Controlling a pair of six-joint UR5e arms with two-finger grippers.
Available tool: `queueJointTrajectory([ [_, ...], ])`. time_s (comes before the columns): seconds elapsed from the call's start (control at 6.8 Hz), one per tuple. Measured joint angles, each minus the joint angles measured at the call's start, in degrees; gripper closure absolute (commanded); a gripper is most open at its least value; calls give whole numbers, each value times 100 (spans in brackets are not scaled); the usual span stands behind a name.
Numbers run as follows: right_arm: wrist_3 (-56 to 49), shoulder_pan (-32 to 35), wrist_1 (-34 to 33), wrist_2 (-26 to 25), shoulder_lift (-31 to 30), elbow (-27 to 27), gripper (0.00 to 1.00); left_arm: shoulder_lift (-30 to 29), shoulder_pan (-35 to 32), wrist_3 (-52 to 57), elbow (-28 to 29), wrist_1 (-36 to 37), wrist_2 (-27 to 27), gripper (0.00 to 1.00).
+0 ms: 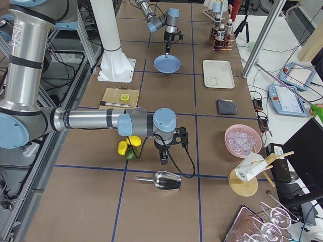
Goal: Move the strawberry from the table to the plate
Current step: 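Hold the plate in place at the table center with the left gripper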
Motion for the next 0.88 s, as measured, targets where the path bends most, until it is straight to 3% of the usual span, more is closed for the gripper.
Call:
queueJointTrajectory([
  [0.29, 0, 0, -1, 6, -7, 10, 0, -83, 69, 4, 476, -362, 97, 100],
  [0.88, 0, -3, -8, 9, -8, 18, 0, -125, 146, -18, 626, -533, 225, 100],
])
